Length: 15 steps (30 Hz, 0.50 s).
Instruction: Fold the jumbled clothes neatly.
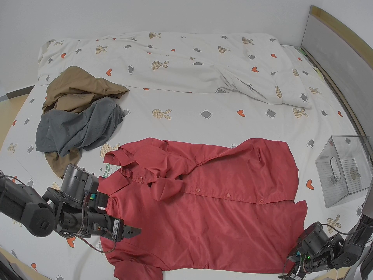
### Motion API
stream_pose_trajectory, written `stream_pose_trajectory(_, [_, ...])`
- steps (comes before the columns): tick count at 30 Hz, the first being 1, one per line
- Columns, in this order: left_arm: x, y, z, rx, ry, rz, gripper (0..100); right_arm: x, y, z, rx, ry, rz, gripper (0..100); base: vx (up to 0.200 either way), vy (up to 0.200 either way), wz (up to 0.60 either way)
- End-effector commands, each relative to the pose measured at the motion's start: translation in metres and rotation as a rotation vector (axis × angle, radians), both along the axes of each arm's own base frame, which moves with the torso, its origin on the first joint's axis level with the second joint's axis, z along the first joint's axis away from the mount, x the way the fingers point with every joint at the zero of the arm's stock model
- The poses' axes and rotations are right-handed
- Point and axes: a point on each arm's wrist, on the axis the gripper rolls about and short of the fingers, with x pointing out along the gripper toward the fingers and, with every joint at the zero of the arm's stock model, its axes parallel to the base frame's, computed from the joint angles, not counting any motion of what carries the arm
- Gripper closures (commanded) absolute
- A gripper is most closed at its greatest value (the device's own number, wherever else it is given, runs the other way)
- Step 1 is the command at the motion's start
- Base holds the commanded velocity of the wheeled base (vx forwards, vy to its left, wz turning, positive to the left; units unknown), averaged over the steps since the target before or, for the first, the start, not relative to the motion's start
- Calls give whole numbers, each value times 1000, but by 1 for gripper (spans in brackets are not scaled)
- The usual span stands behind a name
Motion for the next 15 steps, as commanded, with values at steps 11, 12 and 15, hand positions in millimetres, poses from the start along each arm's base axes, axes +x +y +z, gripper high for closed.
stream_pose_trajectory(11, [-1,-2,14,-26,-53,-5,0,-5,-9,73,359,-379,-29,0,0,0,0])
stream_pose_trajectory(12, [-2,-2,16,-30,-60,-8,0,-4,-9,78,387,-383,-39,0,0,0,0])
stream_pose_trajectory(15, [-1,-7,25,-58,-85,-7,0,0,-6,102,540,-355,-90,0,0,0,0])
